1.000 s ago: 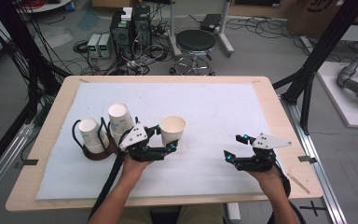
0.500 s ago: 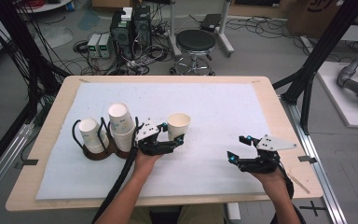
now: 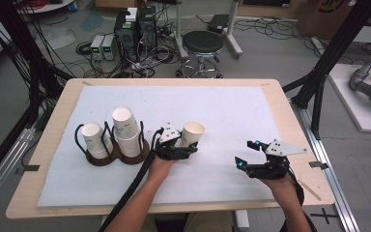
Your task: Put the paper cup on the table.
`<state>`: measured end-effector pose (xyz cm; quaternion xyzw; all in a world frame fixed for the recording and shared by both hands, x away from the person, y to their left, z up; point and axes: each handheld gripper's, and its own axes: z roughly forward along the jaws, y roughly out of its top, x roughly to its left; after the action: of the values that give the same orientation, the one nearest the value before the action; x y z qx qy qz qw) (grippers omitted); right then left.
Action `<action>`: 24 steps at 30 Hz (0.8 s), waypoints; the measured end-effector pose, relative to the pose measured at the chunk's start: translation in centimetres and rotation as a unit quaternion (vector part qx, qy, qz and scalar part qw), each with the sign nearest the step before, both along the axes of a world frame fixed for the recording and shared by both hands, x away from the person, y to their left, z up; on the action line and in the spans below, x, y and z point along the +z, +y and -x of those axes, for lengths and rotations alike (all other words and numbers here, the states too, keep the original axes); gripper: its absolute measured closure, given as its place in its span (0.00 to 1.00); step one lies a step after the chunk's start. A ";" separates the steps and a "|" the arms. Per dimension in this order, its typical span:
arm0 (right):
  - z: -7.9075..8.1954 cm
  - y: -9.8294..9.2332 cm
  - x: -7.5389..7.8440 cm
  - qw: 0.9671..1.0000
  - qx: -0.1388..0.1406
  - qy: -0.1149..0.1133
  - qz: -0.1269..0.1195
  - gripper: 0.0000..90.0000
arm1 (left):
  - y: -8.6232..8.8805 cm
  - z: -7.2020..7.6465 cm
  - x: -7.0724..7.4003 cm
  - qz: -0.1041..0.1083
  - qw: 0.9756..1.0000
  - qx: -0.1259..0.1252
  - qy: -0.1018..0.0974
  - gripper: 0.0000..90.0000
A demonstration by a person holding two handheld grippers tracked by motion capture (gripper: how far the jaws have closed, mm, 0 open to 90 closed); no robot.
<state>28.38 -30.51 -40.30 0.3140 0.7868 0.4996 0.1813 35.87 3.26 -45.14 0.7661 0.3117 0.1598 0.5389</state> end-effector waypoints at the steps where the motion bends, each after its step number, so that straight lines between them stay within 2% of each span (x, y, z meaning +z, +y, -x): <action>1: 0.0 0.0 0.0 1.000 0.000 -0.001 0.000 0.25 | -0.2 -0.1 0.0 -0.007 1.000 0.005 0.004 0.37; 7: 0.1 -0.1 0.0 1.000 -0.001 -0.001 0.000 0.25 | -0.8 -0.3 0.0 -0.042 0.999 0.003 0.016 0.38; 11: 0.2 -0.2 0.1 1.000 -0.002 -0.002 0.000 0.25 | -1.0 -0.4 0.0 -0.057 0.998 0.003 0.025 0.38; 12: 0.2 -0.2 0.1 1.000 -0.002 -0.003 0.000 0.25 | -1.0 -0.4 0.0 -0.057 0.998 0.003 0.027 0.38; 16: 0.3 -0.2 0.1 1.000 -0.002 -0.003 -0.001 0.25 | -0.6 0.3 0.3 -0.080 0.996 0.003 0.036 0.38; 18: 0.3 -0.2 0.1 1.000 -0.001 -0.003 0.000 0.25 | -0.2 0.6 0.3 -0.087 0.995 0.004 0.041 0.38; 24: 0.3 0.0 0.2 1.000 0.002 -0.005 0.002 0.25 | 0.2 1.1 0.0 -0.093 0.995 0.004 0.041 0.37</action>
<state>28.04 -30.48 -40.07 0.3092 0.7877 0.4998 0.1846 34.79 3.44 -45.18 0.8174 0.3204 0.1584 0.4517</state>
